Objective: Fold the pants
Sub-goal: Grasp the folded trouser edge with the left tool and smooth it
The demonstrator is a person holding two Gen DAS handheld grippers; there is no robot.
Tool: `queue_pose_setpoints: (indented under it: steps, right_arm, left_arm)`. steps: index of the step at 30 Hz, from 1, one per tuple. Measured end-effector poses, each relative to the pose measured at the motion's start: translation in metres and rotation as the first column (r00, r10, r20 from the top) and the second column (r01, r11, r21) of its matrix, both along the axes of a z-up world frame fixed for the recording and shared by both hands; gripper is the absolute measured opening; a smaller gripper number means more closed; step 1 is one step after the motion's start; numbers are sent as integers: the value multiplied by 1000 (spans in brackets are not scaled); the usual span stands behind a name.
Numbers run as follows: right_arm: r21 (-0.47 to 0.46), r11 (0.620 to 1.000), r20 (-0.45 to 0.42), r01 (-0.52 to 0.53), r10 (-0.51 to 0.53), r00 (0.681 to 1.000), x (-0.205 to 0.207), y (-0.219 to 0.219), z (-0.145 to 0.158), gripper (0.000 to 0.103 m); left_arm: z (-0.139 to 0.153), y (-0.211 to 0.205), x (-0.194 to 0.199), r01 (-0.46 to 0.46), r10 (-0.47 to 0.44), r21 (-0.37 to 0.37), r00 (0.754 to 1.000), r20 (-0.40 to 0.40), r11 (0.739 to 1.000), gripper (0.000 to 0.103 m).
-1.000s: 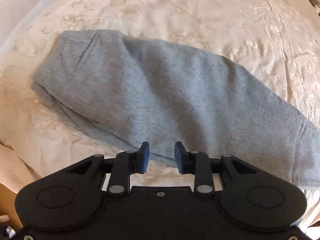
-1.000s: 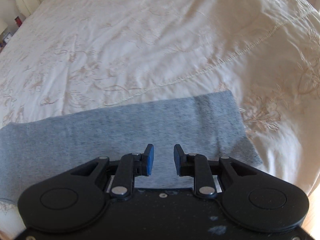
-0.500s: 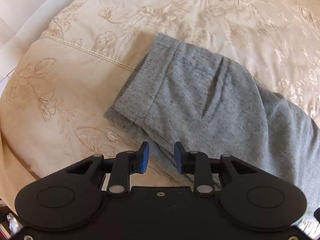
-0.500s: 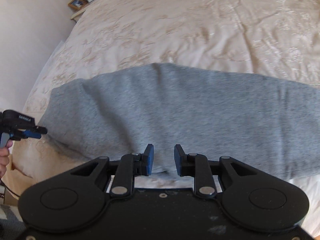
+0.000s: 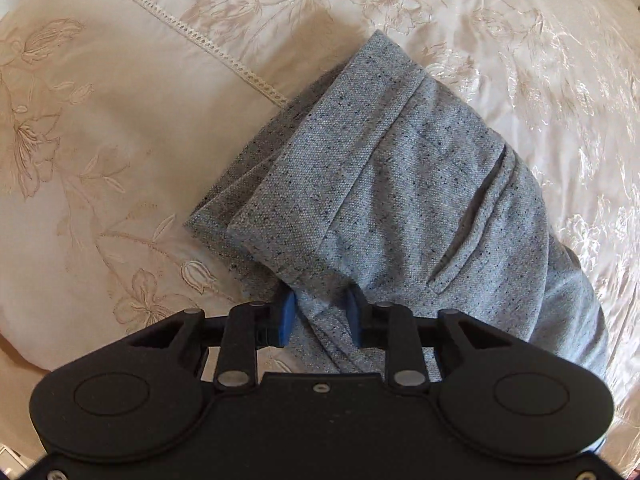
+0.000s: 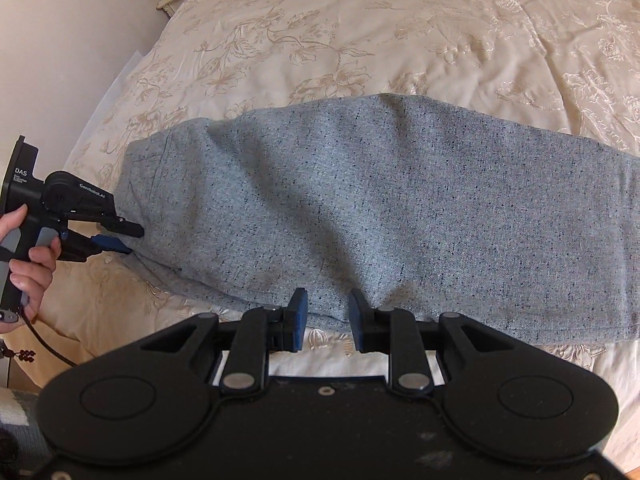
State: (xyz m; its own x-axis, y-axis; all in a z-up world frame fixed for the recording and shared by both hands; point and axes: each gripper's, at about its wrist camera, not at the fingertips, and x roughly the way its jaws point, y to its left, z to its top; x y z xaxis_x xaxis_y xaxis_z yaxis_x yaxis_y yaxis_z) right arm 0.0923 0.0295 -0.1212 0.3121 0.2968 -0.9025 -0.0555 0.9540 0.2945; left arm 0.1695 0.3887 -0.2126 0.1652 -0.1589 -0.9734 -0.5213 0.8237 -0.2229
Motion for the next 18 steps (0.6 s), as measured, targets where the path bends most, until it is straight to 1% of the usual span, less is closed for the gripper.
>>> queue_pose_setpoints:
  steps: [1,2,5,6,8,10,12,14,16,18]
  right_arm:
    - [-1,1000,-4,2,-2,1000,-1,0,0,25]
    - [-3,1000,-9,1,-1,1000,-3,0,0,25]
    - [-16,1000,-24,4,-5,1000,-10,-2,-1,25]
    - [-17,1000,-28,11,-11,1000,-13,-3,-2,25]
    - [-24,999,-43,23,-24,999,-17,-5,-5,25]
    - [-30,999,-43,38,-39,998,-19,-9,-7,25]
    - [-30,998,-39,49,-50,998,-18,-12,-9,25]
    - [-42,997,-33,58,-59,998,-13,-13,-10,25]
    - [-50,996,-13,74,-75,997,-6,-16,-10,25]
    - [-57,995,5,84,-84,996,1,-17,-12,25]
  left_arm:
    - [4,-2,-3,-6,6,25,1000,13,1000,13]
    - [10,-4,-5,3,-4,35,1000,27,999,12]
    - [32,-13,-13,85,-92,99,993,68,991,12]
    - [33,-12,-15,100,-107,105,992,67,989,9]
    - [32,-6,-19,92,-100,160,994,42,983,9]
    - [30,8,-17,78,-82,99,996,35,992,9]
    - [29,9,-16,84,-88,90,995,44,992,10]
    - [30,-3,-10,168,-174,123,984,42,978,11]
    - [37,-19,-9,252,-262,197,965,26,947,16]
    - [47,-29,-13,294,-310,228,950,39,928,17]
